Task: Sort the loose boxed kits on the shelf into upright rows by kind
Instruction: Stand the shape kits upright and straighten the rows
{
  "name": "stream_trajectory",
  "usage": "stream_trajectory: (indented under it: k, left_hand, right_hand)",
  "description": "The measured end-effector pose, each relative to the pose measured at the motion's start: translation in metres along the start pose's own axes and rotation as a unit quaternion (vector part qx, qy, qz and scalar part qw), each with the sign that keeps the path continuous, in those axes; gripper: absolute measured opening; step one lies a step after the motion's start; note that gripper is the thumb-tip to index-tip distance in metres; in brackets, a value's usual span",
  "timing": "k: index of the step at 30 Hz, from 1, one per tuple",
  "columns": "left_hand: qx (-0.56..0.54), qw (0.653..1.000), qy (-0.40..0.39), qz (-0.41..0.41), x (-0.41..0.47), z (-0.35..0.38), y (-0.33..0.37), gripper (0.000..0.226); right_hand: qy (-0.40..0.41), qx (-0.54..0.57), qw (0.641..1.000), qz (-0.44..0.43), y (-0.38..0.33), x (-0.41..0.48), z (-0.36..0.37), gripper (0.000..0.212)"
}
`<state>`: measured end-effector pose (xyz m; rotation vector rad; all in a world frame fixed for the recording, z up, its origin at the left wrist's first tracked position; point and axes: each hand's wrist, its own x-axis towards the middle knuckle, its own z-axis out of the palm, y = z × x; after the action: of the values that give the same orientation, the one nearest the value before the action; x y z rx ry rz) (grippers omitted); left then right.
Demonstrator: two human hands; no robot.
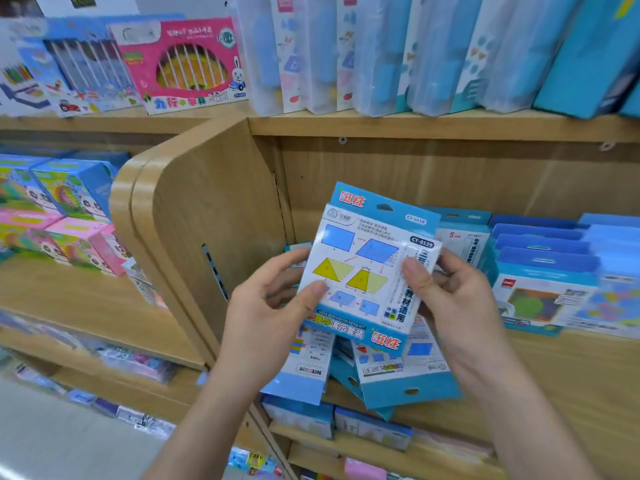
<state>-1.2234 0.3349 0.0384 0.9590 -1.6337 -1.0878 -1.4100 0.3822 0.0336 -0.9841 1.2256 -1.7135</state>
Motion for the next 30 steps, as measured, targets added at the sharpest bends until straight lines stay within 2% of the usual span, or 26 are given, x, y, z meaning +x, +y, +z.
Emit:
stream_trajectory:
  k: [8, 14, 19, 21, 24, 27, 30]
  left_hand:
    - [-0.060, 0.998, -0.033, -0.016, -0.003, 0.010, -0.007, 0.035]
    - [-0.077, 0.995, -0.049, -0.041, -0.011, 0.024, -0.024, 0.039]
    - [0.020, 0.994, -0.095, -0.046, -0.021, 0.052, -0.036, 0.051]
    - [0.074, 0.989, -0.125, -0.022, -0.023, 0.066, -0.039, 0.045]
    - [0.073, 0.984, -0.161, -0.009, -0.026, 0.088, -0.039, 0.031]
    - [0.010, 0.977, -0.210, -0.024, -0.029, 0.111, -0.036, 0.042]
    - [-0.040, 0.967, -0.247, -0.049, -0.035, 0.134, -0.029, 0.034]
  right_hand:
    - [0.021, -0.018, 1.000, -0.014, -0.004, -0.008, -0.009, 0.044]
    - [0.018, -0.034, 0.999, -0.012, 0.000, -0.020, -0.022, 0.048]
    - [0.081, -0.080, 0.993, -0.021, 0.005, -0.036, -0.052, 0.053]
    - [0.109, -0.108, 0.988, -0.022, 0.002, -0.045, -0.066, 0.056]
    - [0.142, -0.125, 0.982, -0.020, -0.002, -0.062, -0.086, 0.044]
    - [0.165, -0.164, 0.973, -0.008, -0.007, -0.078, -0.105, 0.037]
    - [0.185, -0.193, 0.964, -0.005, -0.012, -0.091, -0.125, 0.029]
